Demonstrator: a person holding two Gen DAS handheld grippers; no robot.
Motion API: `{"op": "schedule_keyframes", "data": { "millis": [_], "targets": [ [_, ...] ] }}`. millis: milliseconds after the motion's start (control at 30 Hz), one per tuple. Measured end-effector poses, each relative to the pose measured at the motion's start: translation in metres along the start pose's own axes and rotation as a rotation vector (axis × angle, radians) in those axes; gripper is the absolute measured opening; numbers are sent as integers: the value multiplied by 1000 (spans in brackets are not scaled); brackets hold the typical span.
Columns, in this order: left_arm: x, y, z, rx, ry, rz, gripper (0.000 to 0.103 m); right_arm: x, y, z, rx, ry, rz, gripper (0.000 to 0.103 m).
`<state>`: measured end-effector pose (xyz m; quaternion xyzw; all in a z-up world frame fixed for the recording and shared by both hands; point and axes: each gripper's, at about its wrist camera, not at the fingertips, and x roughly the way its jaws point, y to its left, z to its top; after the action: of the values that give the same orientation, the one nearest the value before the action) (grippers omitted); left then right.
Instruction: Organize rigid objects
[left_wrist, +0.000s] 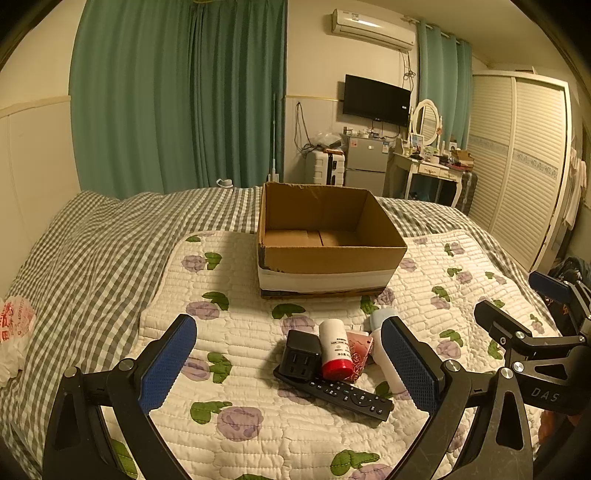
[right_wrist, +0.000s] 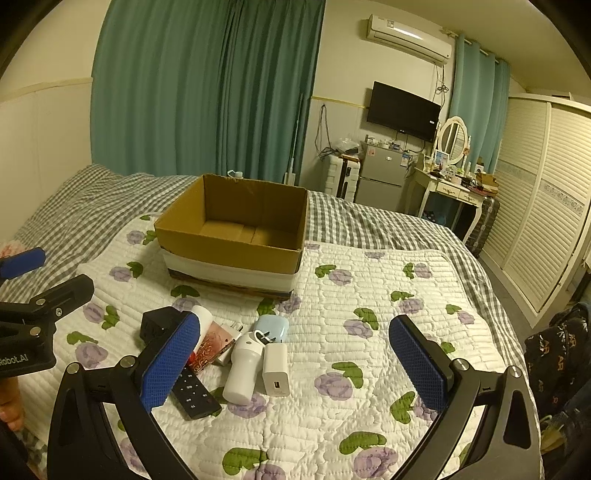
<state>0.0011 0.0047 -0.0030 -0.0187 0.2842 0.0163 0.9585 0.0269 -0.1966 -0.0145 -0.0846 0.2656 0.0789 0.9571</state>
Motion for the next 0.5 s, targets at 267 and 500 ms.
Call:
{"op": "schedule_keyframes", "data": {
  "millis": [267,500],
  "targets": [
    [1,2,0,-14,1,5,102,-1,1,0,5,2,4,103],
    [4,1,1,-13,2,17,102,3,4,-2,1,18,21,103]
  ]
}}
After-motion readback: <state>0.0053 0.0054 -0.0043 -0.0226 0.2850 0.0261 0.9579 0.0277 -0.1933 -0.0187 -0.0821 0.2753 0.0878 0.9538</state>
